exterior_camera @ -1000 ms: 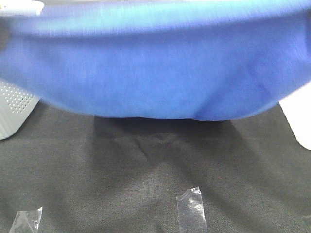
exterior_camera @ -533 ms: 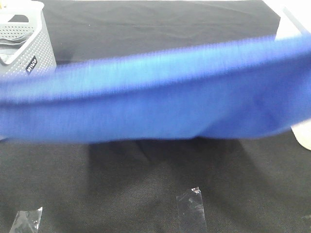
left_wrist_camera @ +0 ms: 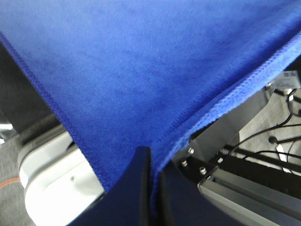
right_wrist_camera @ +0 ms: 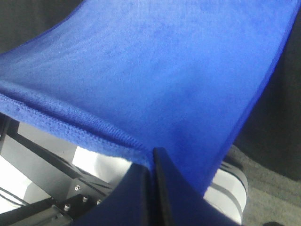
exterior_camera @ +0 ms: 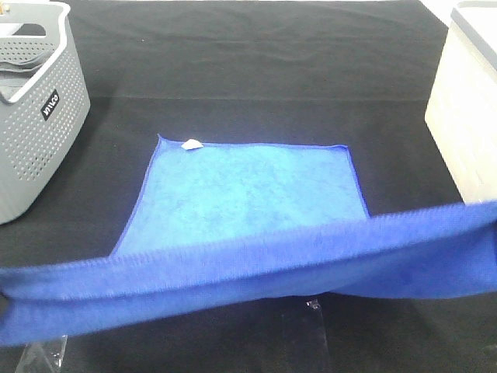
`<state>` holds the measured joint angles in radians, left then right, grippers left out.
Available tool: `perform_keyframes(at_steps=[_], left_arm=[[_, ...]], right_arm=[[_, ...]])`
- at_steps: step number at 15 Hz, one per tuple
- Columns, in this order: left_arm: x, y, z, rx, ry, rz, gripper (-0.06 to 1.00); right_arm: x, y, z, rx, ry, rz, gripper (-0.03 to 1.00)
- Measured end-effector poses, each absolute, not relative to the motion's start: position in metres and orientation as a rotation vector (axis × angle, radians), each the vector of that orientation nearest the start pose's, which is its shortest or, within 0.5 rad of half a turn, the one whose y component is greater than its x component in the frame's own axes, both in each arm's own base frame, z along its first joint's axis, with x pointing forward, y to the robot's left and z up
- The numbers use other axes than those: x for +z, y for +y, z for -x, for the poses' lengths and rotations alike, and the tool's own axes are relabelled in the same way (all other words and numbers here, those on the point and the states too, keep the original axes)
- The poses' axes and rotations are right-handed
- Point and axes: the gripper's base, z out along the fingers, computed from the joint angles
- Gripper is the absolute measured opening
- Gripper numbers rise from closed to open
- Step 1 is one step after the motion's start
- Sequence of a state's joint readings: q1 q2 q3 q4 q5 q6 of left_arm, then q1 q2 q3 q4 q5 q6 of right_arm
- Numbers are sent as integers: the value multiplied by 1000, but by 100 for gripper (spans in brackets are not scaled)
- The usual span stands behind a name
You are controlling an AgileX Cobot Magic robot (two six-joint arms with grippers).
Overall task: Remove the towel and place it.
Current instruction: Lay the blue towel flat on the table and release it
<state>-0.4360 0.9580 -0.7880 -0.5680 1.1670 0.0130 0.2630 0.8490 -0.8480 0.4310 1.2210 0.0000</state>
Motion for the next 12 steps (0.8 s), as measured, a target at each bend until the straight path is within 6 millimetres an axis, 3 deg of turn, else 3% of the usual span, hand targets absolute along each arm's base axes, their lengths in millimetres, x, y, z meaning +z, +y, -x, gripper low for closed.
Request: perform_keyframes(at_steps=[9, 12], left_arm=[[235, -129, -171, -807, 3084, -494, 0], [208, -149, -172, -747, 3172, -635, 0]], right_arm=[[255, 73, -155, 548, 3070, 268, 0], [240, 73, -165, 494, 3156, 276, 0]])
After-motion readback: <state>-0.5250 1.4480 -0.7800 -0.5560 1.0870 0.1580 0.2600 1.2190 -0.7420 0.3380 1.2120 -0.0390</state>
